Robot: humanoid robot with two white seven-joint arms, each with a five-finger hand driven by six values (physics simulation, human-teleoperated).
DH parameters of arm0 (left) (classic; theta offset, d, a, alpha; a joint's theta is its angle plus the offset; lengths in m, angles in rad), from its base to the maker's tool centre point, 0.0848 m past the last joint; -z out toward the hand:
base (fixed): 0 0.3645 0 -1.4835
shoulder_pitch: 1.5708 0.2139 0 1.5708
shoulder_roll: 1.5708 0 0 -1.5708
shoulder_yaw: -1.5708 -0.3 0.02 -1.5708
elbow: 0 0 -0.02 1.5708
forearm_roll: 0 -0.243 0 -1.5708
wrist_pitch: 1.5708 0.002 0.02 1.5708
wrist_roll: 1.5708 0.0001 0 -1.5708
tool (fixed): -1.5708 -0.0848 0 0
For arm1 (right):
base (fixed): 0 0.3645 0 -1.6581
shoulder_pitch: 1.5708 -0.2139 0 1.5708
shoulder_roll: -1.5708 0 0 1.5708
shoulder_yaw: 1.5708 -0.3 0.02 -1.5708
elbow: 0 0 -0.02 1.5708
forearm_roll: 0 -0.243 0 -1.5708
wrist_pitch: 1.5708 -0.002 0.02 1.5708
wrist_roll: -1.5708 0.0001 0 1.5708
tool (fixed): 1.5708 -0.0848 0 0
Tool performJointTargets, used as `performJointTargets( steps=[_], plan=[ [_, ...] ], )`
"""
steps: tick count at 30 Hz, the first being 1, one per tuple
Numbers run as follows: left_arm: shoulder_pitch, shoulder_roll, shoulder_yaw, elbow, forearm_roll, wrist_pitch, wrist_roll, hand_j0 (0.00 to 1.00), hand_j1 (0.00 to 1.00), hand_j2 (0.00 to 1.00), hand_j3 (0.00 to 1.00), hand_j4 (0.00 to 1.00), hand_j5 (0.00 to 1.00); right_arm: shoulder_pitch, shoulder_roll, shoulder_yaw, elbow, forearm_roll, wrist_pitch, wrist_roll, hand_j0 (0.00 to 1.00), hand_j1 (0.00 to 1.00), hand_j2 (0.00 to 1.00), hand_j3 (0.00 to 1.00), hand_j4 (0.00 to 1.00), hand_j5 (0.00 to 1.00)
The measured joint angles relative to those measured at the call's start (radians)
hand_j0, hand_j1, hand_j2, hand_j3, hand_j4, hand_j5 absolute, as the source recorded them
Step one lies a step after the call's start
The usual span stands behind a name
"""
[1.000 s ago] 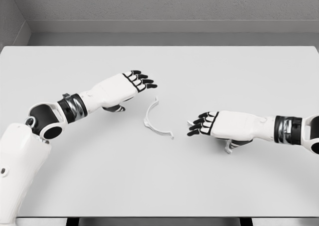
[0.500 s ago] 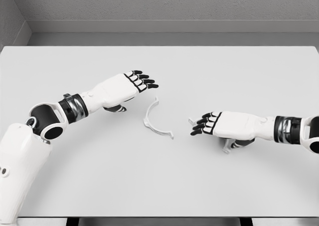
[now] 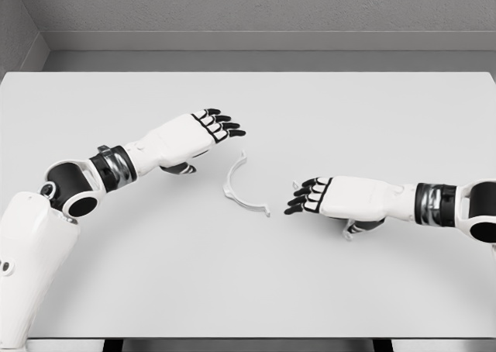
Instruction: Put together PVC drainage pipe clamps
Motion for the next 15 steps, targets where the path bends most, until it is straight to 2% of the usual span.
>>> performJointTargets(
  steps=[15],
  plan=[
    [0.006, 0.000, 0.002, -0.004, 0.000, 0.000, 0.000, 1.00, 1.00, 1.00, 1.00, 1.00, 1.00, -0.002, 0.023, 0.002, -0.006, 0.000, 0.000, 0.000, 1.00, 1.00, 1.00, 1.00, 1.00, 1.00]
  ],
)
